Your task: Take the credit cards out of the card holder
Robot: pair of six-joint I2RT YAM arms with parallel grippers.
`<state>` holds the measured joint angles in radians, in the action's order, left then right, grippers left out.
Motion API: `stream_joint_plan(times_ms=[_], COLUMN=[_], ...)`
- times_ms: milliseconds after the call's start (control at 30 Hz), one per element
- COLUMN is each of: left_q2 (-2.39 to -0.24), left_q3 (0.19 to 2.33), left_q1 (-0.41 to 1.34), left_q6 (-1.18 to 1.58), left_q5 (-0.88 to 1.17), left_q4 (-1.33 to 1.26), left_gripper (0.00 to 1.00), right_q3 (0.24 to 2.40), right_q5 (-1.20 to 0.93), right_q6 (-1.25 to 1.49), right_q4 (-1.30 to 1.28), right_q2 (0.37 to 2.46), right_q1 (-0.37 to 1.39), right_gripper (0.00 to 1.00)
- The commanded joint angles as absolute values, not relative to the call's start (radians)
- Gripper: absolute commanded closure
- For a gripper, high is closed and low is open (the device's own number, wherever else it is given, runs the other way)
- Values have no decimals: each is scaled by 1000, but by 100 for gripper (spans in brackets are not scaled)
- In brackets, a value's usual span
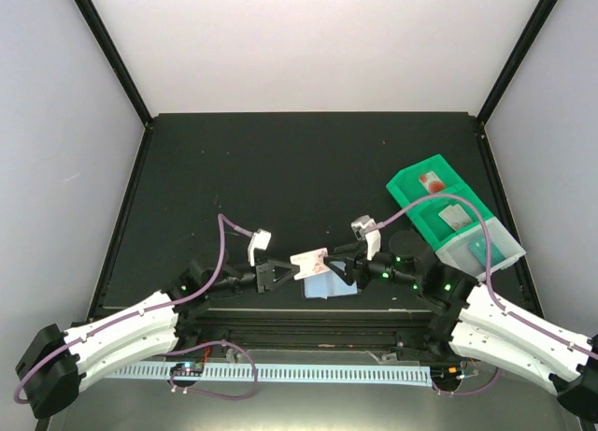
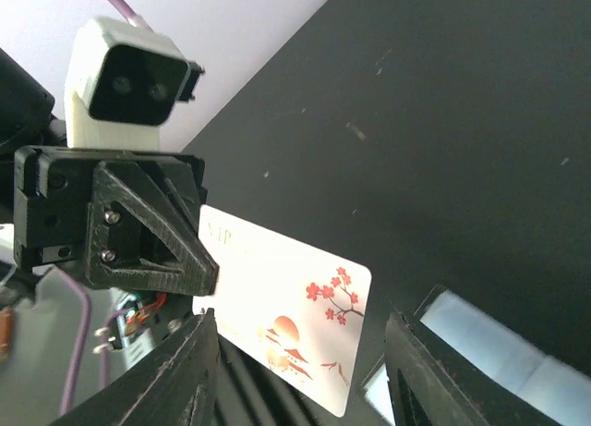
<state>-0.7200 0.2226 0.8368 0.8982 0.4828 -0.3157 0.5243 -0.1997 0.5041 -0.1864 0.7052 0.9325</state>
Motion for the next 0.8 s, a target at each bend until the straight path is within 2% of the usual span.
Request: stream_joint_plan(times_ms=[0, 233, 467, 667, 767], left_q2=[-704, -699, -709, -706, -704], left_q3=[265, 264, 262, 263, 262], left_q1=[830, 830, 831, 830, 830], left_q6=[855, 852, 855, 849, 847], left_q5=[559, 566, 573, 569, 562], left_q4=[-367, -364, -376, -370, -357], left_gripper=[98, 98, 98, 98, 98], right_q3=[489, 441, 395, 386, 388], right_q5=[-370, -475, -536, -568, -559], right_q6=[591, 639, 669, 681, 673], right_q4=[-97, 13, 95, 128, 123], right_q2=[743, 771, 785, 787, 787], right_q1=[896, 852, 815, 807, 804], right_gripper=[50, 55, 74, 94, 99])
